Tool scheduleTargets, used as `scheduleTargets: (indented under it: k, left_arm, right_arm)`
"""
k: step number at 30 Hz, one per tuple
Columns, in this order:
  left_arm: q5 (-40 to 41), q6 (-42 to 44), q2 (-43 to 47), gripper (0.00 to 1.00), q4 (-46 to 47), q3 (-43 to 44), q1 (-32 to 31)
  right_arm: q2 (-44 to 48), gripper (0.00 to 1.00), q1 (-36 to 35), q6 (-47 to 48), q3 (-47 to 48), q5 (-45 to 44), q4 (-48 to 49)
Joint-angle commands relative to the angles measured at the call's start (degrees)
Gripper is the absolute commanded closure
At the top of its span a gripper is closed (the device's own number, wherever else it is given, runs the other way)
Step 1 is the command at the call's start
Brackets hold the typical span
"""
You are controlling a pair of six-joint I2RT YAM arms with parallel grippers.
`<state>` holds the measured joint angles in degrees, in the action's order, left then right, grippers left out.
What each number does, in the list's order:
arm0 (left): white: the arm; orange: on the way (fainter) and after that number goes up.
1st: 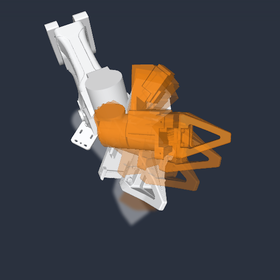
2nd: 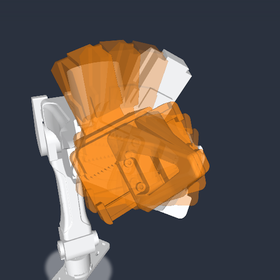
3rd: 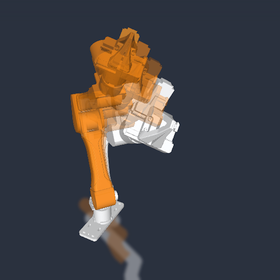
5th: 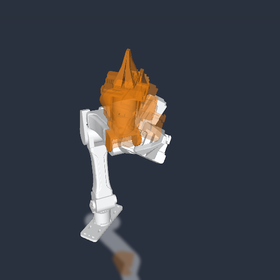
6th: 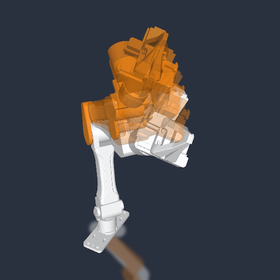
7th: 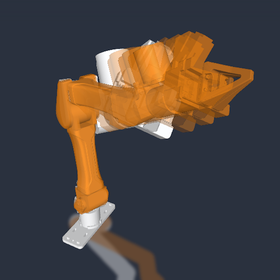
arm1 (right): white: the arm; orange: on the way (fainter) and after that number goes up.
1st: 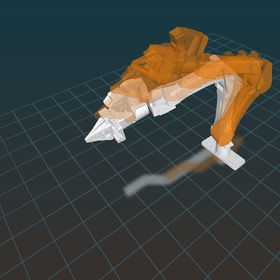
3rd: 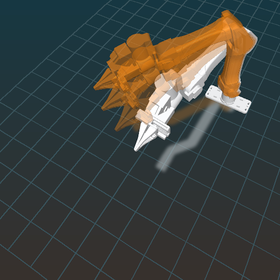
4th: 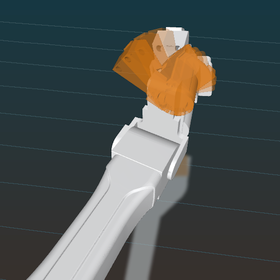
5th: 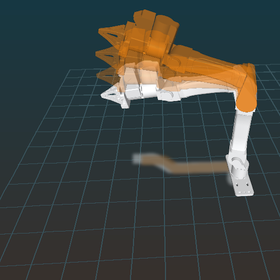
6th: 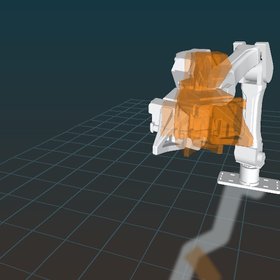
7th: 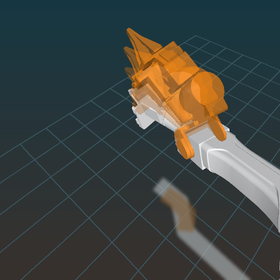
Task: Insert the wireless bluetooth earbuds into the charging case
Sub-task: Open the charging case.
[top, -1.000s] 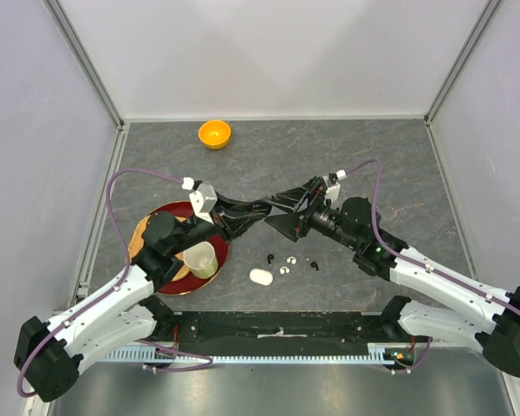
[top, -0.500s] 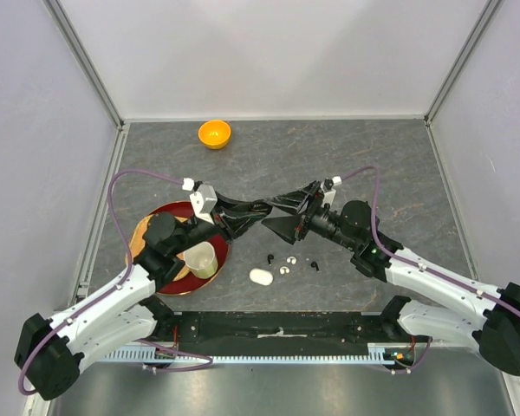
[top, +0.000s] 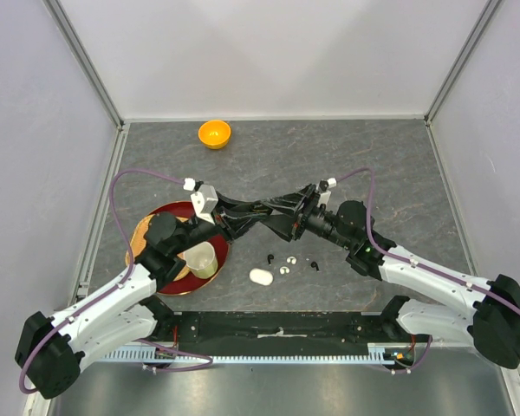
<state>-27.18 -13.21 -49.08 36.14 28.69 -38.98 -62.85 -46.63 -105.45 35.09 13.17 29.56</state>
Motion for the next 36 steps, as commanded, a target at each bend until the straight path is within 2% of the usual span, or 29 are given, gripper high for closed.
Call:
scheduleTargets:
  k: [1,6,8,12,22,36]
  left_arm:
    - [-0.6,-1.03,0.57,0.98,3.32,-0.3,-0.22]
    - [-1.03,-1.2,0.56,0.98,3.58,-0.39,-0.13]
    - [-1.3,-1.46,0.56,0.98,3.76,-0.56,-0.22]
    - [-1.65,-1.64,0.48,0.98,3.85,-0.65,-0.22]
    - [-2.35,-1.73,0.39,0.98,3.94,-0.56,-0.22]
    - [-3.32,-1.99,-0.31,0.98,4.2,-0.48,-0.22]
  right_arm:
    - [0.97,0.39,0.05,-1.69,-0.55,-0.6,4.1]
    - [1.41,0.51,0.14,-1.87,-0.9,-1.04,4.19]
    - [1.41,0.51,0.14,-2.04,-1.08,-1.13,4.1]
    - [1.77,0.41,0.14,-2.04,-0.99,-1.13,4.1]
    - [2.73,0.37,0.14,-3.27,-1.95,-2.8,4.8]
    - [1.15,0.4,0.05,-5.38,-1.69,-0.87,8.49]
